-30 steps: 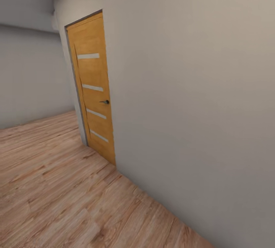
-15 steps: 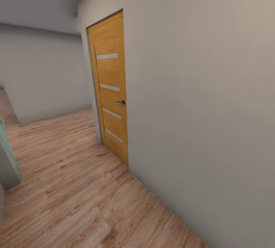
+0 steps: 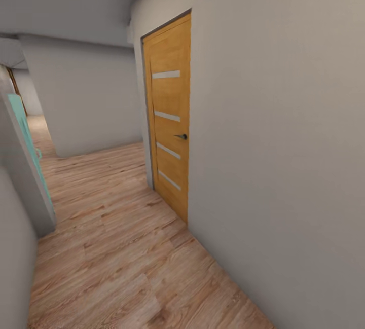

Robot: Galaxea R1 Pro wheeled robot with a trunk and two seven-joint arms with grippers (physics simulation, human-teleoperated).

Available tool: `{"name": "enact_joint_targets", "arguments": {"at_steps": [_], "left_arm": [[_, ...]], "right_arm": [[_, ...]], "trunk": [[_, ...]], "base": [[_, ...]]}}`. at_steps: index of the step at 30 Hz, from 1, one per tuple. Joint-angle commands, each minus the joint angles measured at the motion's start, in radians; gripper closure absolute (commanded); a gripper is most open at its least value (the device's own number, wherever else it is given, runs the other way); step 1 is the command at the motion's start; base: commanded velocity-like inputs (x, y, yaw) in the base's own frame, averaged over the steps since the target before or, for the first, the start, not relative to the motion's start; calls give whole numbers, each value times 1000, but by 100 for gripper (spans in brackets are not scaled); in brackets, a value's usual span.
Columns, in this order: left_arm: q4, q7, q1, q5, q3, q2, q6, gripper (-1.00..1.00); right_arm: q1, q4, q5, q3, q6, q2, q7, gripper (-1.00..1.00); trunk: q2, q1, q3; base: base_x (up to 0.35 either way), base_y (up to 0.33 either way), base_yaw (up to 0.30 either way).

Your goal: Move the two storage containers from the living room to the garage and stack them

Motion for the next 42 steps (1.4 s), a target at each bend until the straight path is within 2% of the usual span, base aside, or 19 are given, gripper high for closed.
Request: {"name": "enact_joint_targets", "arguments": {"at_steps": [1, 24, 42], "left_arm": [[0, 1, -1, 0, 8, 0, -1, -100], [0, 1, -1, 1, 8, 0, -1, -100], [0, 1, -1, 0, 7, 0, -1, -100]], "right_arm": [[-2, 3, 0, 5, -6, 0, 1, -100], [-1, 3, 0, 5, -6, -1, 1, -100], [-2, 3, 0, 5, -4, -1, 1, -100]], "trunk": [[-2, 1, -2], [-2, 1, -2], [-2, 1, -2]], "base": [[111, 0, 268], [110, 0, 268], [214, 0, 244]]}}
